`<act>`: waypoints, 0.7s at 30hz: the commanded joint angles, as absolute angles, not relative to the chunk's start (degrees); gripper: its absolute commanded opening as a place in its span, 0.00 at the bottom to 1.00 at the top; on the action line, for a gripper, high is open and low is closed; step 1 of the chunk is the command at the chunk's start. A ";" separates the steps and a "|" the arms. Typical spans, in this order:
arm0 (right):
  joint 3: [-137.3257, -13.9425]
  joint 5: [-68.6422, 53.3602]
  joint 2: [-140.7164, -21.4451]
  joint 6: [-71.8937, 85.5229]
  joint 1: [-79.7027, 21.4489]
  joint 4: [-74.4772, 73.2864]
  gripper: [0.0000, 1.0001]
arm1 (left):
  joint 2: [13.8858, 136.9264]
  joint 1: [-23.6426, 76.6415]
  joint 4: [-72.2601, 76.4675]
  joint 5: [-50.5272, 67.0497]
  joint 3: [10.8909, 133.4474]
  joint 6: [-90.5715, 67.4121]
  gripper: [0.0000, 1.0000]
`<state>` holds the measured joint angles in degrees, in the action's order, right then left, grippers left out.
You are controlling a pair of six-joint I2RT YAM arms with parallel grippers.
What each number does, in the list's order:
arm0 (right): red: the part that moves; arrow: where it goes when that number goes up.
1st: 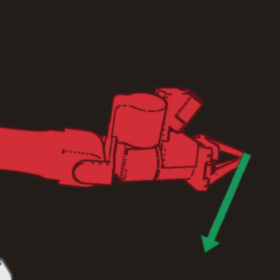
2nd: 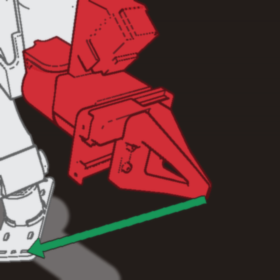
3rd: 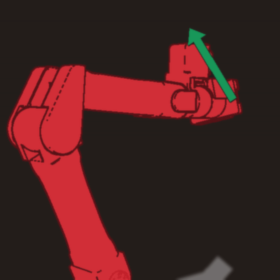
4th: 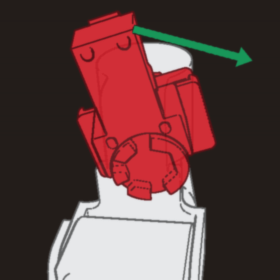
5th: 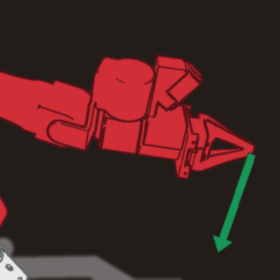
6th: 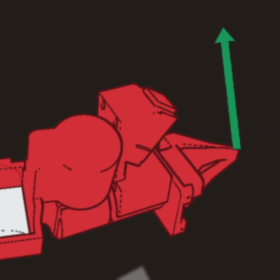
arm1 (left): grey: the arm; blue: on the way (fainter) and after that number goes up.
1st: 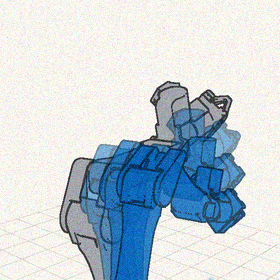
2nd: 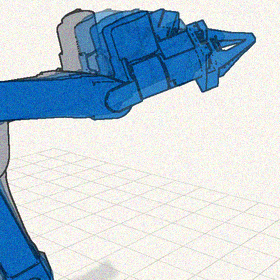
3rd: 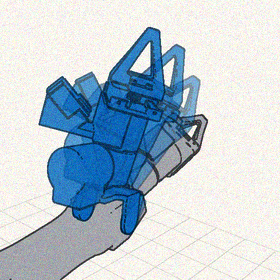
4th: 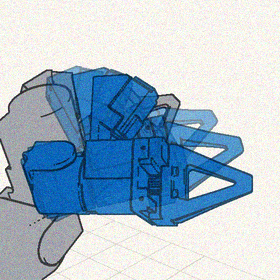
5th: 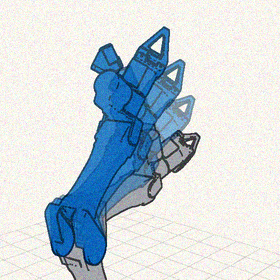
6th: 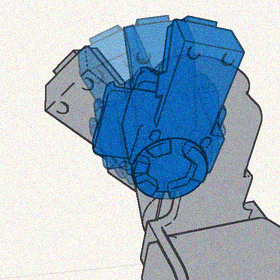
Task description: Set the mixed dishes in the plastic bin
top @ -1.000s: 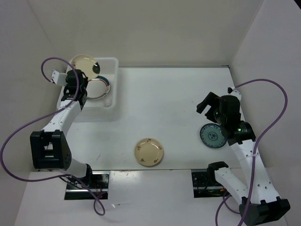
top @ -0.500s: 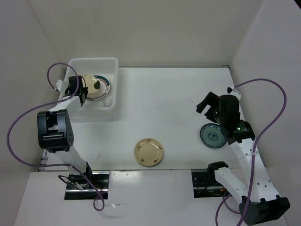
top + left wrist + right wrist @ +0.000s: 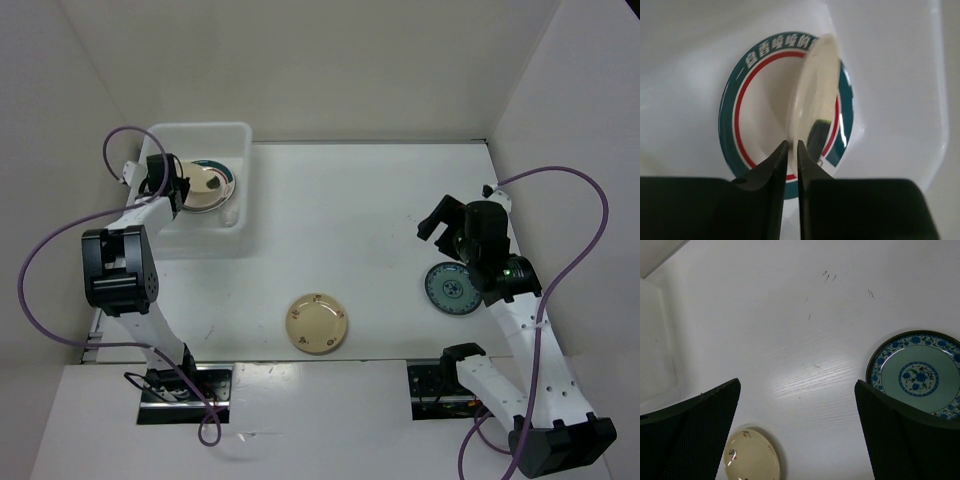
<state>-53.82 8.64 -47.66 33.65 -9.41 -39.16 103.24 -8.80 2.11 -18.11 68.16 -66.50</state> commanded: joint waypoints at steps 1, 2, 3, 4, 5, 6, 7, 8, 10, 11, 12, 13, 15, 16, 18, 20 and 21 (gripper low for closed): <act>-53.35 9.76 -47.02 34.10 -10.02 -37.97 1.00 | 103.18 -8.79 6.15 -18.63 72.16 -66.10 0.19; -53.35 10.28 -46.41 34.10 -10.02 -37.97 1.00 | 103.18 -8.79 6.15 -18.63 72.85 -66.09 0.19; -53.35 10.28 -46.41 34.62 -10.02 -37.97 1.00 | 103.18 -8.79 5.63 -19.15 73.47 -65.57 0.25; -53.35 10.28 -46.41 34.63 -10.02 -37.97 1.00 | 103.18 -8.79 5.63 -19.16 73.48 -65.57 0.28; -53.35 10.28 -46.41 34.63 -10.02 -37.97 1.00 | 102.66 -8.79 5.63 -19.16 73.48 -65.57 0.28; -53.35 10.28 -46.41 34.63 -10.02 -37.97 1.00 | 102.66 -8.79 5.10 -19.16 74.17 -65.57 0.28; -53.35 10.28 -46.41 34.63 -10.02 -37.97 1.00 | 102.66 -8.79 5.10 -19.68 74.18 -64.96 0.28; -53.35 10.28 -46.41 34.63 -10.02 -37.97 1.00 | 101.87 -8.79 5.10 -19.69 74.18 -64.95 0.28; -53.35 10.28 -45.88 34.63 -10.02 -37.97 1.00 | 99.60 -8.79 5.10 -18.90 73.66 -64.26 0.28; -53.35 10.28 -45.88 34.63 -10.02 -37.97 1.00 | 98.45 -8.79 5.10 -18.03 72.96 -63.73 0.28; -53.35 10.28 -45.36 34.63 -10.02 -37.97 1.00 | 97.13 -8.79 5.10 -16.97 72.95 -63.72 0.28; -53.35 10.28 -45.35 34.63 -10.02 -37.97 1.00 | 94.42 -8.79 5.97 -15.14 72.25 -62.76 0.32; -53.35 10.28 -44.74 34.63 -10.02 -37.97 1.00 | 91.60 -8.79 5.45 -7.06 72.25 -60.75 0.41; -53.35 10.28 -44.21 34.63 -10.02 -37.97 1.00 | 88.36 -7.14 3.71 -4.86 71.72 -60.04 0.46; -53.35 10.28 -43.69 34.63 -10.02 -37.97 1.00 | 84.83 -4.67 1.94 -1.25 70.58 -57.50 0.58; -53.35 10.28 -43.15 34.63 -10.02 -37.97 1.00 | 79.82 -0.03 -1.04 0.52 67.69 -56.87 0.91; -53.35 10.28 -43.15 34.63 -10.02 -37.45 1.00 | 78.06 1.74 -1.84 1.05 66.37 -56.34 1.00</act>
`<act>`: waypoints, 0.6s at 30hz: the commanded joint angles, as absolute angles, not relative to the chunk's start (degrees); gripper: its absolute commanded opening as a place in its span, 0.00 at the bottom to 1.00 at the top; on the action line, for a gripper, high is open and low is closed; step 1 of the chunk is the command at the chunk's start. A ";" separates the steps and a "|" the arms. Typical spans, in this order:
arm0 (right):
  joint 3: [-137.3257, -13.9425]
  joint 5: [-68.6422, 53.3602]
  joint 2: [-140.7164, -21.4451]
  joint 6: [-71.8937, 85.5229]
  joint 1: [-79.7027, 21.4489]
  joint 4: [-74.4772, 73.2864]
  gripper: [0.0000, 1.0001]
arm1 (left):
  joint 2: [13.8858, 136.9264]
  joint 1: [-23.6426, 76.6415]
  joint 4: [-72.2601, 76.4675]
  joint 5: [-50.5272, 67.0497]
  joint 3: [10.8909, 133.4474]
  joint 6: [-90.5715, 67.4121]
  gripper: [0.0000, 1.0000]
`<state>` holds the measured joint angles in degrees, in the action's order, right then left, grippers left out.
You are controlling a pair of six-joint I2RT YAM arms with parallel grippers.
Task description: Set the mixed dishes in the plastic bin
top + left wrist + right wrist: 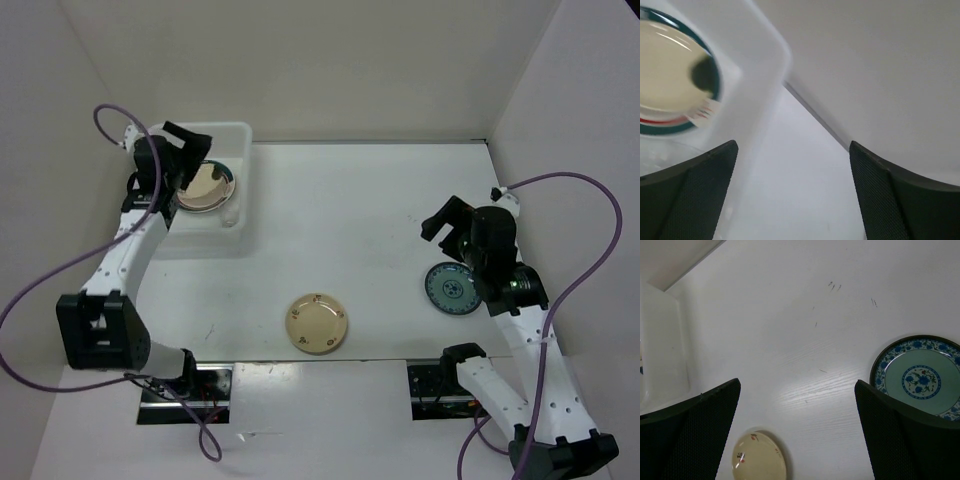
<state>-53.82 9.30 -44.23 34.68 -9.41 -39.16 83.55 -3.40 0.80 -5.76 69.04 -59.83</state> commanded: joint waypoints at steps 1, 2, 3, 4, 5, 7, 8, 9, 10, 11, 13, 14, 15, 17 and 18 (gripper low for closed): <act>-53.35 10.28 -43.15 34.63 -10.02 -37.44 1.00 | 74.65 3.67 -3.32 1.84 64.97 -55.73 1.00; -53.35 10.28 -43.15 34.63 -10.02 -37.44 1.00 | 73.05 7.52 -4.38 1.85 62.25 -55.72 1.00; -53.35 10.28 -43.15 34.63 -10.63 -37.44 1.00 | 71.56 9.30 -5.70 2.63 60.92 -55.20 1.00; -53.35 10.28 -43.15 34.63 -10.63 -37.44 1.00 | 68.67 10.97 -7.54 3.33 59.52 -55.20 1.00; -53.35 10.28 -43.15 34.63 -11.16 -37.44 1.00 | 67.34 12.38 -8.52 4.04 57.94 -55.20 1.00; -53.35 10.28 -43.15 34.63 -11.16 -37.44 1.00 | 63.92 16.07 -12.37 5.70 54.34 -55.20 1.00; -53.35 10.28 -43.68 34.11 -11.68 -37.44 1.00 | 63.03 17.30 -14.13 5.71 53.62 -54.67 1.00; -53.35 9.76 -43.68 34.10 -11.69 -37.44 1.00 | 62.32 19.84 -15.72 5.71 53.00 -53.97 1.00; -53.35 9.76 -43.68 34.10 -11.69 -37.44 1.00 | 61.71 20.99 -18.95 5.71 52.39 -53.36 1.00; -53.35 9.76 -43.68 34.10 -12.21 -37.44 1.00 | 60.92 22.05 -20.38 5.19 51.25 -52.13 1.00; -53.35 9.76 -43.68 34.10 -12.22 -37.44 1.00 | 60.91 24.42 -24.41 4.66 50.02 -50.54 1.00; -53.35 9.76 -43.68 34.10 -12.74 -37.44 1.00 | 61.52 25.04 -25.22 5.44 49.23 -49.06 1.00; -53.35 9.76 -43.68 34.10 -12.74 -37.44 1.00 | 62.05 25.57 -25.83 6.06 47.22 -49.04 1.00; -53.35 9.76 -43.68 34.10 -12.74 -37.44 1.00 | 63.54 26.72 -25.84 8.42 44.66 -48.16 1.00; -53.35 9.76 -43.68 34.10 -12.74 -37.44 1.00 | 64.24 27.59 -25.84 8.44 43.43 -47.55 1.00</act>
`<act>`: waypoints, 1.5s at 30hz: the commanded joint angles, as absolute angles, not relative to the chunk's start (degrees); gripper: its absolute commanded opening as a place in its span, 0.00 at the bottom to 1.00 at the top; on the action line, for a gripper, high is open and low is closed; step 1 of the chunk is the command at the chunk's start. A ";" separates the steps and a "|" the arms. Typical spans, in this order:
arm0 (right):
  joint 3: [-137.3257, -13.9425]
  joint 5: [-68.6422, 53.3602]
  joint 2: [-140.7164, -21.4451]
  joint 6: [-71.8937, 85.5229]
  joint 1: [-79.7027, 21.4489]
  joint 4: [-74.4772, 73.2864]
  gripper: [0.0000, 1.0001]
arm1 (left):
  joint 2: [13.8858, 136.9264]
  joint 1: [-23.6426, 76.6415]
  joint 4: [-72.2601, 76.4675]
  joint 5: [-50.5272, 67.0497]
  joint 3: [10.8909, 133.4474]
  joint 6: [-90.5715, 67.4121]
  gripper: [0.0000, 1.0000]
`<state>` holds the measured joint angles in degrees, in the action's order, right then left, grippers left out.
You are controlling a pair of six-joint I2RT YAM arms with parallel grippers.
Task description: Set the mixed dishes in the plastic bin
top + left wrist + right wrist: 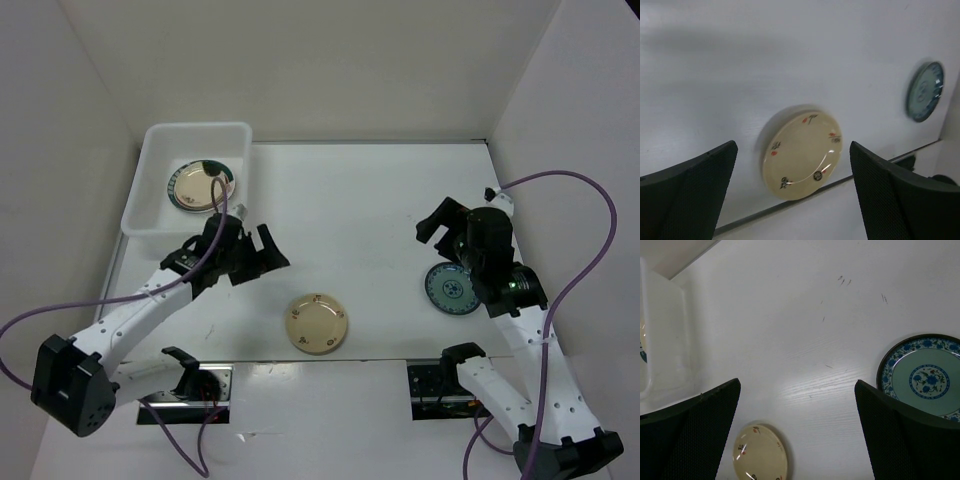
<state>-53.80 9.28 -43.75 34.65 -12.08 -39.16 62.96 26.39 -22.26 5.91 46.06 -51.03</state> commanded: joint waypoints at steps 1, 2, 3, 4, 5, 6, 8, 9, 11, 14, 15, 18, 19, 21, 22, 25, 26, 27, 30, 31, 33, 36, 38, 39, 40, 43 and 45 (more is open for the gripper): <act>-53.35 9.76 -44.20 34.10 -12.74 -37.44 1.00 | 64.77 27.60 -25.84 9.05 41.07 -47.55 0.99; -53.35 9.76 -44.21 34.10 -12.74 -37.44 1.00 | 65.38 29.08 -25.84 9.05 39.91 -47.55 0.99; -53.35 9.76 -44.21 34.10 -12.74 -37.44 1.00 | 65.39 29.09 -25.84 9.05 38.86 -47.55 0.99; -53.35 9.76 -44.21 34.10 -12.74 -37.44 1.00 | 65.39 29.70 -25.23 9.05 37.80 -47.55 0.99; -53.35 9.76 -44.21 34.10 -12.74 -37.44 1.00 | 64.78 29.71 -24.53 9.05 37.01 -47.03 0.99; -53.35 9.76 -44.73 34.10 -12.74 -37.44 1.00 | 64.78 30.32 -23.91 8.53 35.44 -47.02 0.98; -53.35 9.76 -44.74 34.10 -12.74 -37.44 1.00 | 64.78 30.84 -21.72 9.05 33.85 -47.02 0.94; -53.35 9.76 -45.26 34.10 -12.74 -37.44 1.00 | 65.38 31.55 -20.84 9.57 33.05 -47.72 0.94; -53.35 9.76 -45.79 34.10 -13.27 -37.44 1.00 | 67.14 32.69 -17.50 10.98 30.51 -49.30 0.91; -53.35 9.76 -45.79 34.10 -13.27 -37.44 1.00 | 68.20 34.89 -12.49 11.78 27.52 -51.93 0.89; -53.35 9.76 -46.49 34.10 -13.27 -37.44 1.00 | 68.73 35.41 -11.35 11.78 26.90 -52.64 0.89; -53.35 9.76 -47.02 34.10 -13.27 -37.44 1.00 | 68.73 36.04 -7.13 12.39 24.71 -55.10 0.85; -53.35 9.76 -47.02 34.10 -13.27 -37.44 1.00 | 69.25 36.64 -4.77 13.00 24.70 -55.89 0.83; -53.35 9.76 -47.02 34.10 -13.27 -37.44 1.00 | 69.26 37.17 -2.65 13.01 23.82 -58.26 0.79; -53.35 9.76 -47.02 34.10 -13.27 -37.44 1.00 | 69.26 37.18 -1.94 13.01 23.21 -59.05 0.74; -53.35 9.76 -47.02 34.10 -13.27 -37.44 1.00 | 70.92 39.02 0.95 11.69 23.20 -61.60 0.55; -53.35 9.76 -47.02 34.10 -13.27 -37.44 1.00 | 71.45 40.24 1.49 11.17 23.81 -62.22 0.50; -53.35 9.76 -47.02 34.10 -13.27 -37.44 1.00 | 72.67 41.04 1.49 10.03 23.82 -62.75 0.43; -53.35 9.76 -47.02 34.10 -13.27 -37.44 1.00 | 74.44 43.15 2.11 8.36 26.62 -64.24 0.32; -53.35 9.76 -47.02 34.10 -13.27 -37.44 1.00 | 74.44 43.94 1.59 7.74 26.63 -64.25 0.24; -53.35 9.76 -47.02 34.10 -13.27 -37.44 1.00 | 74.44 43.95 1.06 6.51 27.16 -64.78 0.10; -53.35 9.76 -47.02 34.10 -13.27 -37.44 1.00 | 71.47 43.95 -2.54 4.48 30.05 -65.30 0.00; -53.35 9.76 -47.02 34.10 -13.27 -37.44 1.00 | 69.71 43.95 -4.83 3.69 32.24 -64.69 0.00; -53.35 9.76 -47.02 34.10 -13.27 -37.44 1.00 | 69.09 43.95 -5.97 3.69 35.30 -63.82 0.00; -53.35 9.76 -47.02 34.10 -13.27 -37.44 1.00 | 69.08 43.95 -5.98 3.69 37.16 -63.29 0.00; -53.35 10.37 -46.49 34.62 -13.27 -37.96 1.00 | 71.71 43.95 -7.11 3.69 47.06 -60.65 0.00; -53.35 10.90 -45.88 34.63 -13.27 -37.97 1.00 | 74.95 43.25 -8.26 -0.33 52.79 -59.33 0.00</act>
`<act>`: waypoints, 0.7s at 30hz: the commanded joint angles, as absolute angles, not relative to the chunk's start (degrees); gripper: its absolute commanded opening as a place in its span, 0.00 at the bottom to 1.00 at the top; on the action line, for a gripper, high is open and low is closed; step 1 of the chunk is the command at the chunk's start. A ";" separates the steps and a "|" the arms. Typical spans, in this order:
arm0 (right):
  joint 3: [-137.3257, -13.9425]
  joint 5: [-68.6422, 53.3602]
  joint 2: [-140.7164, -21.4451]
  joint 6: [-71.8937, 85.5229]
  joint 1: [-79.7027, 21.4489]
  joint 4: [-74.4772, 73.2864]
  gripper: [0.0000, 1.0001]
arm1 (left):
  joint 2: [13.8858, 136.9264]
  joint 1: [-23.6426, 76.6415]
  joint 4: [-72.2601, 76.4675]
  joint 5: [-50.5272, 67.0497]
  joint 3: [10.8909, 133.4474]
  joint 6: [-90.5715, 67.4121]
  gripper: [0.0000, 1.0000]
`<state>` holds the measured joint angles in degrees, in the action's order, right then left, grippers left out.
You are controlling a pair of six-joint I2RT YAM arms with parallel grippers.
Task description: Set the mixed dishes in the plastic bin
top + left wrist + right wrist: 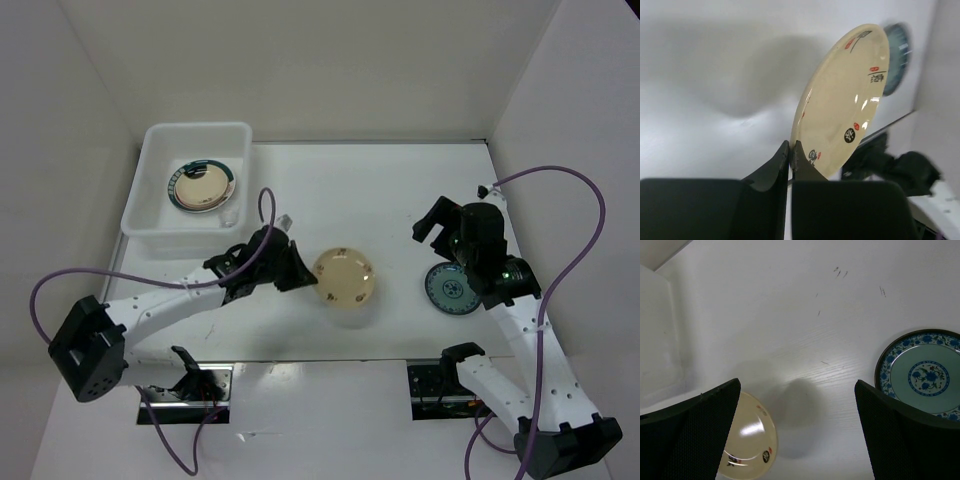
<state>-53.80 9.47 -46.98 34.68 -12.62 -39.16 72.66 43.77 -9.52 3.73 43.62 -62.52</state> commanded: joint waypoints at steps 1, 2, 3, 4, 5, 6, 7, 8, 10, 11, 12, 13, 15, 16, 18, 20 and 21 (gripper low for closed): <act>-53.35 10.90 -45.88 34.63 -13.27 -37.97 1.00 | 75.84 42.29 -8.26 -0.35 55.35 -58.80 0.00; -53.35 10.90 -45.88 34.63 -13.27 -37.97 1.00 | 76.63 39.23 -7.48 -0.35 59.72 -58.10 0.00; -53.35 10.90 -45.88 34.63 -13.27 -37.97 1.00 | 77.77 37.46 -6.77 -0.87 61.59 -58.10 0.00; -53.35 10.90 -45.88 34.63 -13.27 -37.97 1.00 | 77.78 35.44 -6.77 -1.57 63.35 -58.10 0.00; -53.35 10.90 -45.88 34.63 -13.27 -37.97 1.00 | 78.48 30.81 -6.77 -1.58 65.11 -58.10 0.00; -53.35 10.90 -45.36 34.63 -13.27 -37.97 1.00 | 79.10 28.24 -6.77 -2.54 68.00 -57.57 0.00; -53.35 10.90 -45.35 34.63 -13.27 -37.97 1.00 | 79.10 25.60 -6.77 -3.24 69.07 -57.57 0.00; -53.35 10.90 -45.35 34.63 -13.27 -37.97 1.00 | 79.10 22.79 -6.77 -3.25 69.78 -57.57 0.00; -53.35 10.90 -45.35 34.63 -13.27 -37.97 1.00 | 80.59 14.44 -6.76 -3.87 71.36 -57.57 0.00; -53.35 10.90 -45.35 34.63 -13.27 -37.97 1.00 | 81.29 11.54 -6.77 -3.87 73.02 -56.96 0.00; -53.35 10.90 -45.35 34.63 -13.27 -37.97 1.00 | 82.86 6.38 -6.77 -3.87 73.65 -56.95 0.00; -53.35 10.90 -45.35 34.63 -13.27 -37.97 1.00 | 83.66 3.98 -6.77 -3.26 73.65 -56.95 0.00; -53.35 10.90 -45.35 34.63 -13.27 -37.97 1.00 | 87.07 -0.33 -6.77 -2.73 74.18 -56.95 0.00; -53.35 10.90 -45.35 34.63 -13.27 -37.97 1.00 | 88.67 -4.35 -6.77 -2.72 74.96 -56.95 0.00; -53.35 10.90 -45.35 34.63 -13.27 -37.97 1.00 | 93.40 -7.54 -6.77 -1.41 74.97 -57.66 0.00; -53.35 10.90 -45.35 34.63 -13.27 -37.97 1.00 | 96.31 -10.18 -6.77 -1.41 74.97 -58.18 0.00; -53.35 10.90 -45.35 34.63 -13.27 -37.97 1.00 | 99.37 -10.72 -6.77 -1.41 75.58 -58.18 0.00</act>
<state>-53.80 9.89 -46.04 34.70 -12.62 -39.16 94.78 -9.39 -7.40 -2.79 73.80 -58.48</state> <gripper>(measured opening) 0.999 0.014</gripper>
